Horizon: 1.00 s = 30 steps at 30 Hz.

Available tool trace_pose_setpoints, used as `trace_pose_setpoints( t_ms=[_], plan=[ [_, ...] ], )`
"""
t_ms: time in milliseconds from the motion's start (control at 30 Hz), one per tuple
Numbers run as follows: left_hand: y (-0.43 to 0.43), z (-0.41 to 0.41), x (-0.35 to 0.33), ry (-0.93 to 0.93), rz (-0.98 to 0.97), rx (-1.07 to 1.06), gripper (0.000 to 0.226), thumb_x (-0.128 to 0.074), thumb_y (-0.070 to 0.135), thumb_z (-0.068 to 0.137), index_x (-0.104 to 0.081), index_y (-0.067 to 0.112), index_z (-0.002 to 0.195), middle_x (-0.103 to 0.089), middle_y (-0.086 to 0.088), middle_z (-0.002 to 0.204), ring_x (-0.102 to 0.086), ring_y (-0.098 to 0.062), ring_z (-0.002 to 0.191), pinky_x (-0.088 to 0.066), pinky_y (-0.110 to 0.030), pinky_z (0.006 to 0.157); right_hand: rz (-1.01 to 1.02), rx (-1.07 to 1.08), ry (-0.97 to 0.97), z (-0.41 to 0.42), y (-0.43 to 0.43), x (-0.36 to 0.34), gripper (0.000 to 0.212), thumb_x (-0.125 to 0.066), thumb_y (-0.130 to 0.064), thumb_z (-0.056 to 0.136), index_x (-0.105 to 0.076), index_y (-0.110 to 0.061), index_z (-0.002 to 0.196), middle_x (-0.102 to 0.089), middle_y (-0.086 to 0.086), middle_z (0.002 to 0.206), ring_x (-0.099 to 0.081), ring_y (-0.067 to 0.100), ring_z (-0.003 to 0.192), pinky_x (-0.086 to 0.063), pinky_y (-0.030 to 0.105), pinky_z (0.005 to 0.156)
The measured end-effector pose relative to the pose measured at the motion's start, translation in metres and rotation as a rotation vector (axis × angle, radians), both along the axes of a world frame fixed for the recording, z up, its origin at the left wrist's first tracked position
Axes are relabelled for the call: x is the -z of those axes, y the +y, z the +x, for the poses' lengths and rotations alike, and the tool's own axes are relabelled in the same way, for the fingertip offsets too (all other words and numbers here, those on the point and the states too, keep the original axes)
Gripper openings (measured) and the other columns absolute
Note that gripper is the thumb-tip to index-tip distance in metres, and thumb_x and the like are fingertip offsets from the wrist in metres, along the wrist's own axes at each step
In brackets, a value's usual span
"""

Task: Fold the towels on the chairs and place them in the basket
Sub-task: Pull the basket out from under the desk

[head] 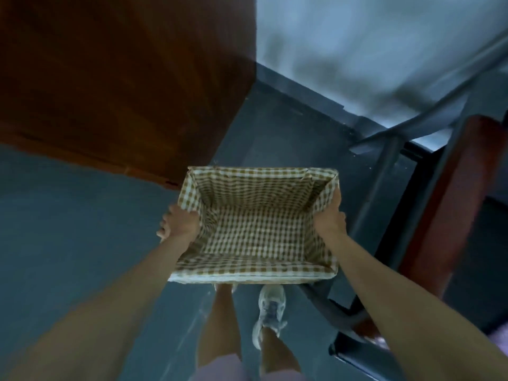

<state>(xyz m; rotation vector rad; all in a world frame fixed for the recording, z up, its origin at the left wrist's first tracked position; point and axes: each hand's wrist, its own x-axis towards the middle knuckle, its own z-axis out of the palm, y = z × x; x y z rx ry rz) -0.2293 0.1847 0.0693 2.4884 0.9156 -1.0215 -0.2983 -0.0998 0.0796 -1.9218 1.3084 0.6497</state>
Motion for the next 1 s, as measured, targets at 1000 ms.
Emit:
trace_pose_setpoints(
  t_ms=[1000],
  plan=[
    [0.155, -0.479, -0.038, -0.084, -0.055, -1.01, 0.059, -0.049, 0.027, 0.086, -0.032, 0.009, 0.139, -0.047, -0.017, 0.135, -0.043, -0.039, 0.123, -0.031, -0.054, 0.107, 0.169, -0.87, 0.04, -0.24, 0.171, -0.06, 0.076, -0.042, -0.011, 0.096, 0.004, -0.036, 0.151, -0.061, 0.012, 0.089, -0.049, 0.019, 0.052, -0.041, 0.03, 0.047]
  ],
)
